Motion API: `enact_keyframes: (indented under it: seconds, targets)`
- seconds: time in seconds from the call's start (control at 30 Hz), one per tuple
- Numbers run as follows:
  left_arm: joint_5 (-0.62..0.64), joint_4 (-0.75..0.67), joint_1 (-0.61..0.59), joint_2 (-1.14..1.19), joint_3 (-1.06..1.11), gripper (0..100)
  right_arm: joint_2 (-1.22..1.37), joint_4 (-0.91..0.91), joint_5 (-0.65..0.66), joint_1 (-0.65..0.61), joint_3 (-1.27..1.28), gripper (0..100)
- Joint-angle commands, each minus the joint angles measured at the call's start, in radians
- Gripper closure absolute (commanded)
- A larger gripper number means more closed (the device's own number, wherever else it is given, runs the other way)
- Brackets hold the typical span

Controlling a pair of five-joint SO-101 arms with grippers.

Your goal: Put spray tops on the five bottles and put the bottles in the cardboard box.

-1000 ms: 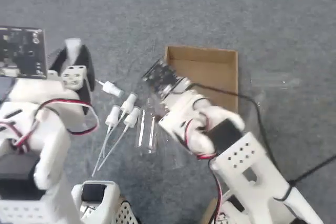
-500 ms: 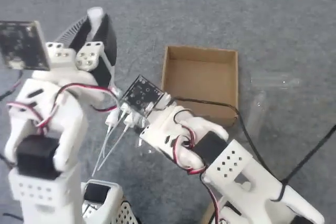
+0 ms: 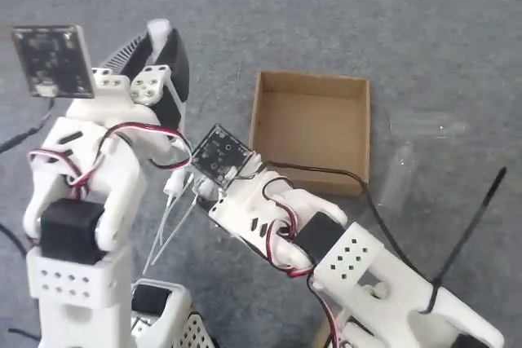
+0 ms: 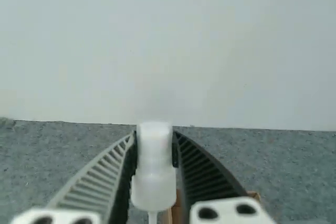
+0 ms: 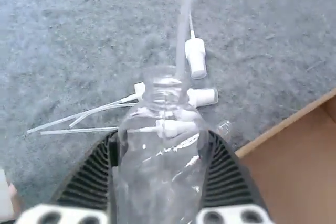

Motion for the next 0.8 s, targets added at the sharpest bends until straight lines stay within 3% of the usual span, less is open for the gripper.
enact_keyframes:
  seconds: [0.0,0.33,0.77]
  targets:
    - [0.003,0.002,0.003,-0.061,-0.005,99,-0.044,-0.024,-0.018,0.033,-0.011,99.3]
    - [-0.023,-0.126,0.002,-0.081,0.137,99,-0.044,-0.021,-0.020,0.030,-0.009,99.3]
    - [-0.025,-0.147,-0.040,-0.072,0.111,99,-0.044,-0.021,-0.020,0.030,-0.009,99.3]
